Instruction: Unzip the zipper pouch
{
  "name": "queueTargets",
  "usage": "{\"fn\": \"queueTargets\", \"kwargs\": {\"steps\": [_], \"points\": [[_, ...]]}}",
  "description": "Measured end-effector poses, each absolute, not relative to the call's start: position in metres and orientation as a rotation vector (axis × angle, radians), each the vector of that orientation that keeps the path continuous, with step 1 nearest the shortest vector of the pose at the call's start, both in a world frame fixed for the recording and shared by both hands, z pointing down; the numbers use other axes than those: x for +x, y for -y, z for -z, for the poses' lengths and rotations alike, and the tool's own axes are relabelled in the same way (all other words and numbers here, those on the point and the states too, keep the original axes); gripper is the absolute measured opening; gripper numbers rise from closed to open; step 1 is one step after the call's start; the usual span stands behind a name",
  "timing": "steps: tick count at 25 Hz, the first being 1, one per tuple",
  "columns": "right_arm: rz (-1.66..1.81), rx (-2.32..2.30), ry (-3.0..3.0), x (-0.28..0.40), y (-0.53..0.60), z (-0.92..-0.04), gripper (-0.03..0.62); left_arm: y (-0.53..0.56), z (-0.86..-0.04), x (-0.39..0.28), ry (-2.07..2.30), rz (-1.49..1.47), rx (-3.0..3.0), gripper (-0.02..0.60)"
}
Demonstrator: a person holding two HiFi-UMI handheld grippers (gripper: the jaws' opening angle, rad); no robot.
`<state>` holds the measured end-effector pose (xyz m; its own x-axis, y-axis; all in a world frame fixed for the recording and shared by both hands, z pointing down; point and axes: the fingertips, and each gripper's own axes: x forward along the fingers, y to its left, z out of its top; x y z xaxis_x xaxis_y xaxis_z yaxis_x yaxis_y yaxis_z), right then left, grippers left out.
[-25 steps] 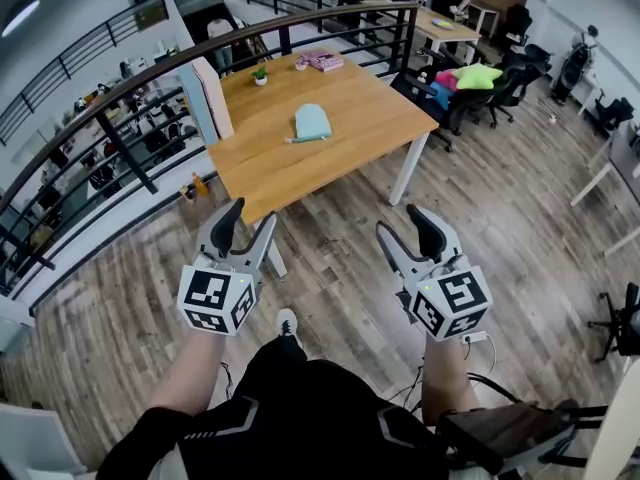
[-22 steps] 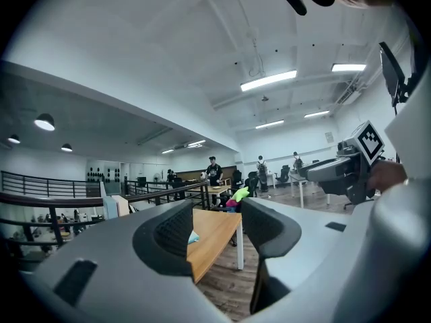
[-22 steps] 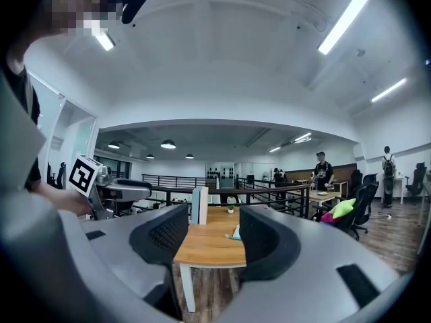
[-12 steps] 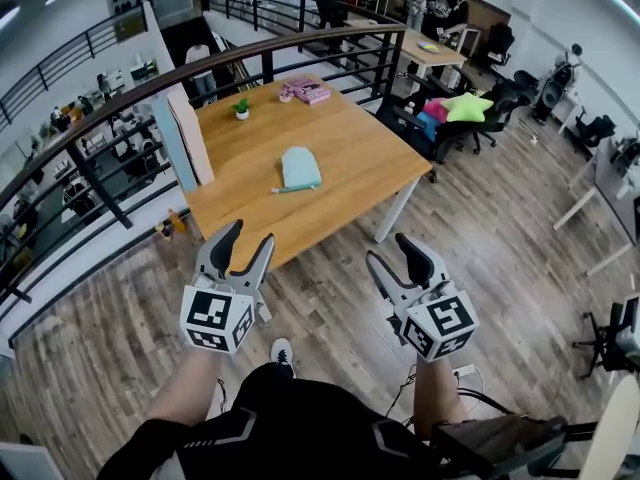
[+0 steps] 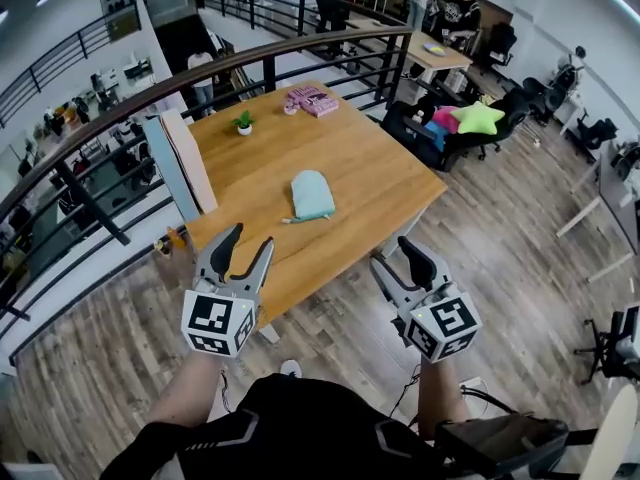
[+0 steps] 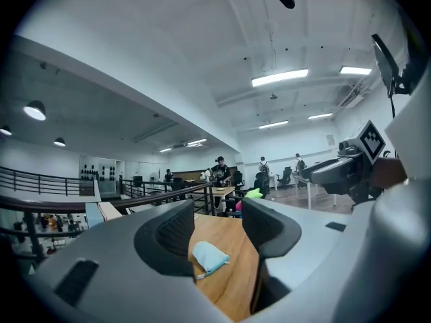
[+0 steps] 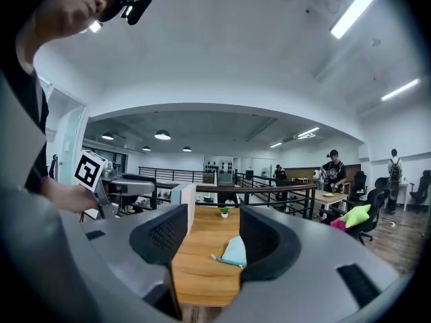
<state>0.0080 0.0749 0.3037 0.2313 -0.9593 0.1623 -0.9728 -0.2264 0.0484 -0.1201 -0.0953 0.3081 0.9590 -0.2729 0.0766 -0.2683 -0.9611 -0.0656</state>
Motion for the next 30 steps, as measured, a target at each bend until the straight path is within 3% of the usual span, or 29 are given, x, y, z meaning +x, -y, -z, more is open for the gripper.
{"fn": "queueTargets", "kwargs": {"steps": [16,30], "points": [[-0.183,2.274,1.93,0.061,0.019,-0.319,0.249,0.176,-0.326,-0.078,-0.429,0.157,-3.054,0.235],[-0.119,1.904,2.267,0.164,0.1,-0.326,0.247,0.203,-0.33,-0.016,-0.82,0.199,-3.001,0.235]]}}
